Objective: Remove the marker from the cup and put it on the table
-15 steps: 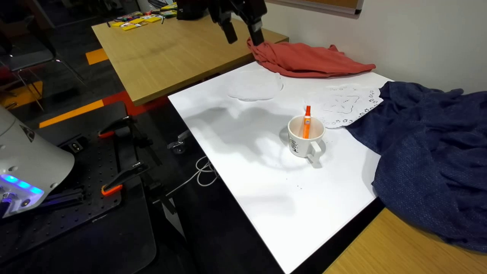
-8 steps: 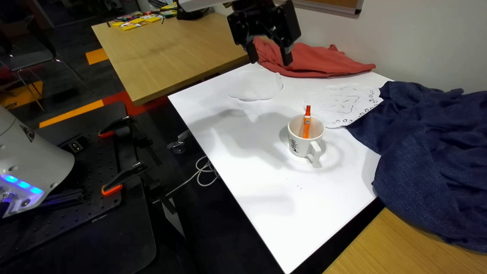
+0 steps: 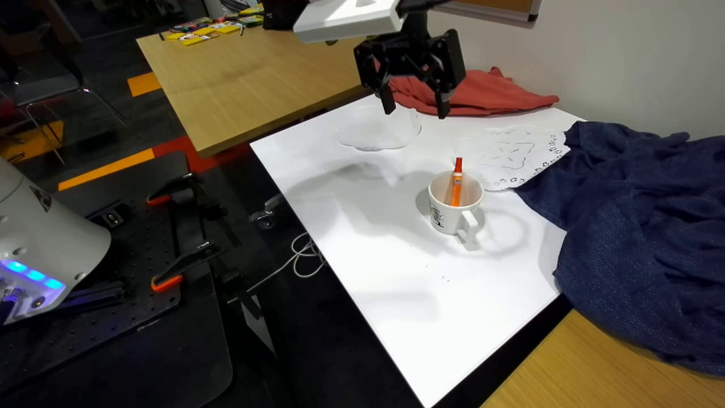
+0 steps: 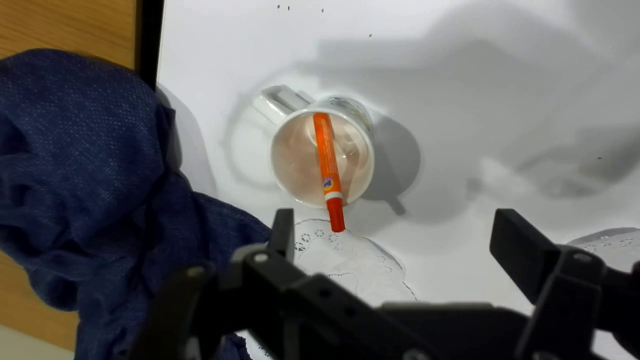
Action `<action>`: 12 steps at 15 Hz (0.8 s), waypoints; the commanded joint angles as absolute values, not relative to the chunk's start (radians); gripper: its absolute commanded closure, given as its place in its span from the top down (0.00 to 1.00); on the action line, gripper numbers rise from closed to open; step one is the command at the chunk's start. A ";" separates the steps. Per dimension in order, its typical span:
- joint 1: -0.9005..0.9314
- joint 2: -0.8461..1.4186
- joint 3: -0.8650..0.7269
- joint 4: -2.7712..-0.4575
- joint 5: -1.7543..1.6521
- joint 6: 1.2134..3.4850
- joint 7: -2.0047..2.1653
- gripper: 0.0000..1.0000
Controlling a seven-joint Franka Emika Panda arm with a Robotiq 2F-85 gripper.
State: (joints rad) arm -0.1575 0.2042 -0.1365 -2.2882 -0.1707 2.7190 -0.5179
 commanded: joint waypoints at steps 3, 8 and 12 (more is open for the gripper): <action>-0.180 0.217 -0.111 -2.278 -0.160 2.725 -0.541 1.00; -0.213 0.301 -0.091 -2.240 -0.154 2.789 -0.617 1.00; -0.291 0.381 -0.026 -2.184 -0.101 2.811 -0.759 1.00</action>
